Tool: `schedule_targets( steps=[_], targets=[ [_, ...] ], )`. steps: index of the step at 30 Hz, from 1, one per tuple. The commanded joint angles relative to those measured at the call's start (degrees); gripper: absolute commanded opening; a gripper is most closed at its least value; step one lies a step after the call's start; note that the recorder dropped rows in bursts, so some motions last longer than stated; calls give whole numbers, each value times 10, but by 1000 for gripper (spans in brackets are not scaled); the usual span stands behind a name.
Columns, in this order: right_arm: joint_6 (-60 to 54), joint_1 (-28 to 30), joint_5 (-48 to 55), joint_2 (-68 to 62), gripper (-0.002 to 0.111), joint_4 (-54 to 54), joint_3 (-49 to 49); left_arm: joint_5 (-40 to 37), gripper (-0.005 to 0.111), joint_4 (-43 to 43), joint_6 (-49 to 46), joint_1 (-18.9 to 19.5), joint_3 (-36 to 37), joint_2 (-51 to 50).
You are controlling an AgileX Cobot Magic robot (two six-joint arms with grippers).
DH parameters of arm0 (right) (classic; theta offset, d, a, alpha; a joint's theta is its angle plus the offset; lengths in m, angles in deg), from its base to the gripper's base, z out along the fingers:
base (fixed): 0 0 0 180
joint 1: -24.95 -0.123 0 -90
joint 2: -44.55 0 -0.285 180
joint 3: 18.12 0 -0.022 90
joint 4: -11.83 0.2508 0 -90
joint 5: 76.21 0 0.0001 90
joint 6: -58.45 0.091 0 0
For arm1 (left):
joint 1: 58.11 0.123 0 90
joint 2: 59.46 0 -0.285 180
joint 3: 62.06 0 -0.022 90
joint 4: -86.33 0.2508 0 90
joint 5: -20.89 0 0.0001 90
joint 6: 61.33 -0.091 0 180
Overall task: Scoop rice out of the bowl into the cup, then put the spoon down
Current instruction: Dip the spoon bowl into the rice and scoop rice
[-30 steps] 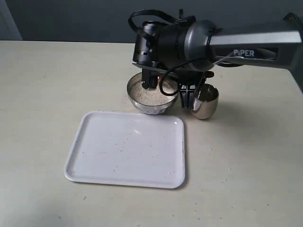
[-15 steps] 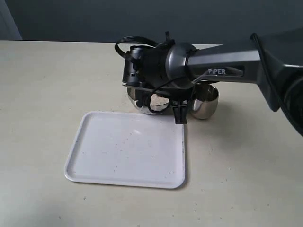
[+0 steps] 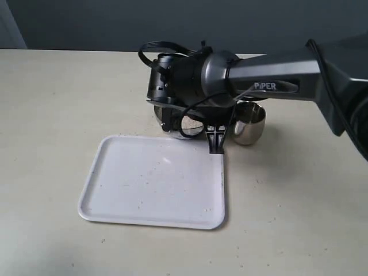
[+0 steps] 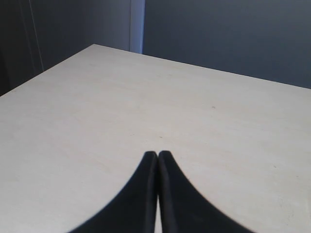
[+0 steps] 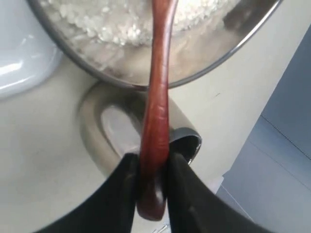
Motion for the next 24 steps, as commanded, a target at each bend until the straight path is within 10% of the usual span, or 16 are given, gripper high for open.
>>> schedule_targets(
  steps=[1, 24],
  targets=[
    [-6, 2, 2, 9, -1, 28, -9, 5, 1, 0, 4, -3, -2, 0],
    [-5, 42, 2, 21, -1, 130, -32, 2, 1, 0, 4, -3, -2, 0]
  ],
)
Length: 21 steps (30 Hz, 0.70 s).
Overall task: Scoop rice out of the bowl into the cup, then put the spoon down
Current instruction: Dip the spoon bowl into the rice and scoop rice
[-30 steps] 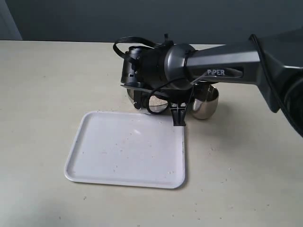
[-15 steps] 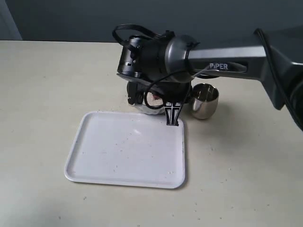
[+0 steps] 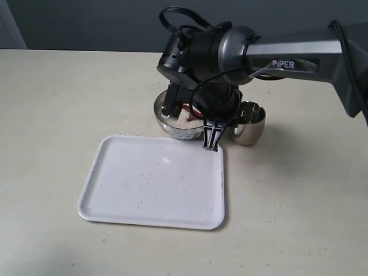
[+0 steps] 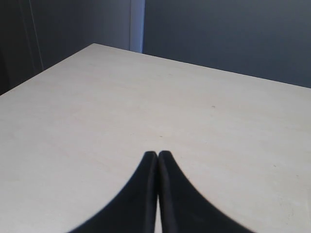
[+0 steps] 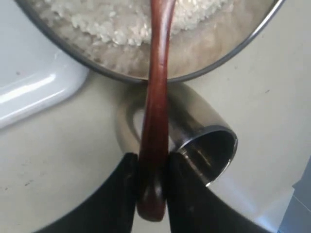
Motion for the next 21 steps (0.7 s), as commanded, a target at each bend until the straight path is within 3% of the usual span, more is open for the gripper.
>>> schedule_targets(
  steps=[1, 21],
  targets=[
    [1, 3, 3, 9, -1, 5, -1, 3, 1, 0, 4, -3, -2, 0],
    [1, 3, 3, 25, -1, 34, -1, 3, 1, 0, 4, -3, -2, 0]
  ],
)
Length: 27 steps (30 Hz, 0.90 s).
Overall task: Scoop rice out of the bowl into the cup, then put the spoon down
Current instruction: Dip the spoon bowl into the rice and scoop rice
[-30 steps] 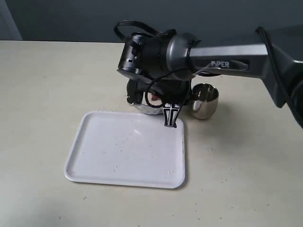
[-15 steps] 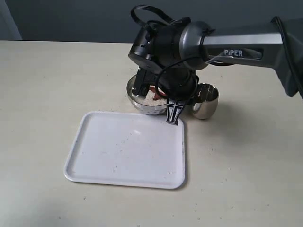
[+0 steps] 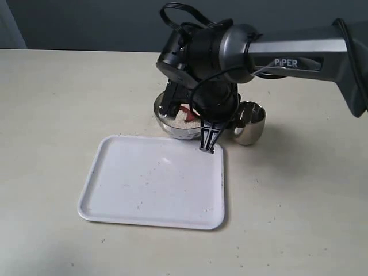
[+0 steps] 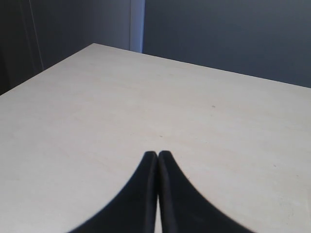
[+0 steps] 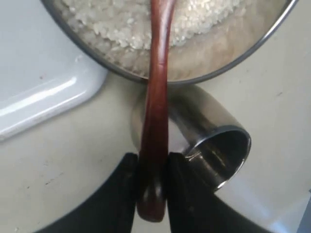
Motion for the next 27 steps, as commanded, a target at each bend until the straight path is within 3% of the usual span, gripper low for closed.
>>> schedule_targets(
  steps=[1, 27],
  targets=[
    [0, 3, 2, 21, -1, 7, -1, 3, 1, 0, 4, -3, -2, 0],
    [4, 3, 2, 31, -1, 86, -1, 3, 1, 0, 4, -3, -2, 0]
  ],
)
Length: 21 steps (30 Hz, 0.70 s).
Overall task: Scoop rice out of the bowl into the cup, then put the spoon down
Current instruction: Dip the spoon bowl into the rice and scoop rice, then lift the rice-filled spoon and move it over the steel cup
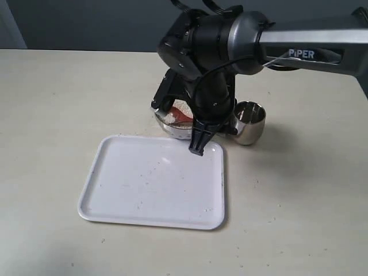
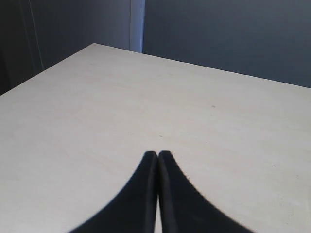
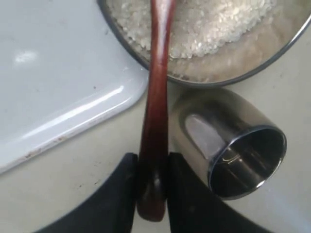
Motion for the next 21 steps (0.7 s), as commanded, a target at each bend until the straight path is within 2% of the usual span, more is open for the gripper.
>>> schedule_targets(
  steps=[1, 11, 21],
  targets=[
    [6, 3, 2, 7, -1, 5, -1, 3, 1, 0, 4, -3, -2, 0],
    [13, 9, 2, 16, -1, 5, -1, 3, 1, 0, 4, -3, -2, 0],
    [13, 59, 2, 37, -1, 50, -1, 3, 1, 0, 4, -3, -2, 0]
  ],
)
